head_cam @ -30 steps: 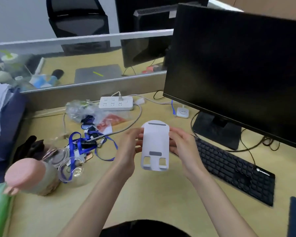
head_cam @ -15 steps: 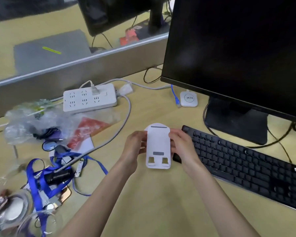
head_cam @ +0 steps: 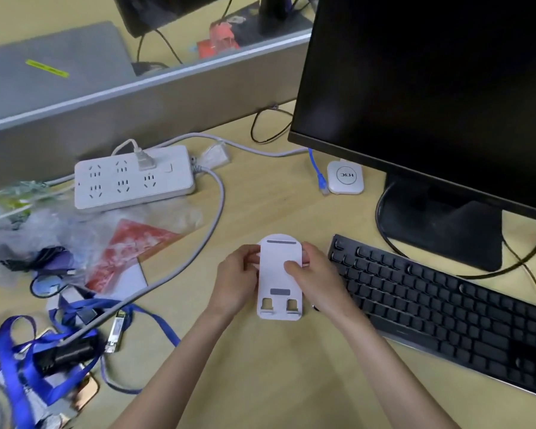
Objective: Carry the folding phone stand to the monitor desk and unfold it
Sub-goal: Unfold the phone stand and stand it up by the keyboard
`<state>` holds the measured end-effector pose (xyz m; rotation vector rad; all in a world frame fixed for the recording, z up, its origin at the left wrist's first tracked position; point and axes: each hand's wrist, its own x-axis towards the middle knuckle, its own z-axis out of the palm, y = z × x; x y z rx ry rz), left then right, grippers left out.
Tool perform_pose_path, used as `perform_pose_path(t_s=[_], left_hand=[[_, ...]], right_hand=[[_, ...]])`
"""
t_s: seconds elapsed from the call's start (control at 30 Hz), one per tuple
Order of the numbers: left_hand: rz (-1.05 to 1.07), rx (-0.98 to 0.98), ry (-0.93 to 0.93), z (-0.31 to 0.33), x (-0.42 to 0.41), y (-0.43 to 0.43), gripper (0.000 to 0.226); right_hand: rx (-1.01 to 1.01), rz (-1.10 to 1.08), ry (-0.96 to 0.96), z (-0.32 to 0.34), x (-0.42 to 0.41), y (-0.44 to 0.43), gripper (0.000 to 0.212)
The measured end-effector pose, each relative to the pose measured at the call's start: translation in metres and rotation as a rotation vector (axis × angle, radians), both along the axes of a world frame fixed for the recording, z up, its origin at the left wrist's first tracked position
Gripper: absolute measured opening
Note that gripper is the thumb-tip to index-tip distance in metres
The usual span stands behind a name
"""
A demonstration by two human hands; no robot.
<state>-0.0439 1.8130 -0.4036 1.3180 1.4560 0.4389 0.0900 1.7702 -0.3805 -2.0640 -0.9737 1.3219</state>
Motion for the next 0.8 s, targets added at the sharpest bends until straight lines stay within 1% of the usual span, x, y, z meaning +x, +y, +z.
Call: perform_pose_path(t_s=[0.07, 0.1, 0.17, 0.2, 0.27, 0.37, 0.47, 0.57, 0.63, 0.73, 0.77, 0.8], left_hand=[[-0.12, 0.286, 0.132, -0.006, -0.005, 0.002, 0.044], [-0.217, 0.395, 0.186, -0.01, -0.008, 0.003, 0.046], [-0.418, 0.536, 0.25, -0.019, -0.013, 0.007, 0.048], [-0.484, 0.558, 0.258, -0.023, -0.015, 0.008, 0.05], [-0.544, 0.536, 0.257, -0.027, -0.018, 0.01, 0.058], [-0.56, 0.537, 0.256, -0.031, -0.021, 0.013, 0.069], [-0.563, 0.532, 0.306, -0.032, -0.02, 0.015, 0.073], [-0.588, 0.432, 0.373, -0.033, -0.016, 0.019, 0.078], [-0.612, 0.373, 0.409, -0.032, -0.015, 0.023, 0.081], [-0.605, 0.349, 0.426, -0.029, -0.012, 0.025, 0.08], [-0.599, 0.345, 0.433, -0.028, -0.012, 0.025, 0.079], [-0.594, 0.341, 0.439, -0.027, -0.011, 0.024, 0.078]], right_hand=[[0.01, 0.153, -0.134, 0.002, 0.002, -0.007, 0.054], [0.065, 0.25, -0.247, 0.005, 0.003, -0.014, 0.067], [0.204, 0.489, -0.472, 0.007, 0.003, -0.027, 0.082], [0.214, 0.609, -0.528, 0.006, 0.002, -0.031, 0.089], [0.154, 0.777, -0.559, 0.0, -0.001, -0.036, 0.102], [0.119, 0.861, -0.617, -0.011, -0.004, -0.038, 0.114], [0.158, 0.879, -0.723, -0.013, -0.003, -0.037, 0.111], [0.205, 0.918, -0.853, -0.011, -0.002, -0.033, 0.09], [0.232, 0.962, -0.914, -0.01, -0.003, -0.029, 0.084], [0.137, 1.036, -1.023, -0.003, -0.003, -0.023, 0.081], [0.119, 1.082, -1.014, -0.002, -0.002, -0.02, 0.081], [0.095, 1.13, -0.957, 0.0, 0.0, -0.016, 0.079]])
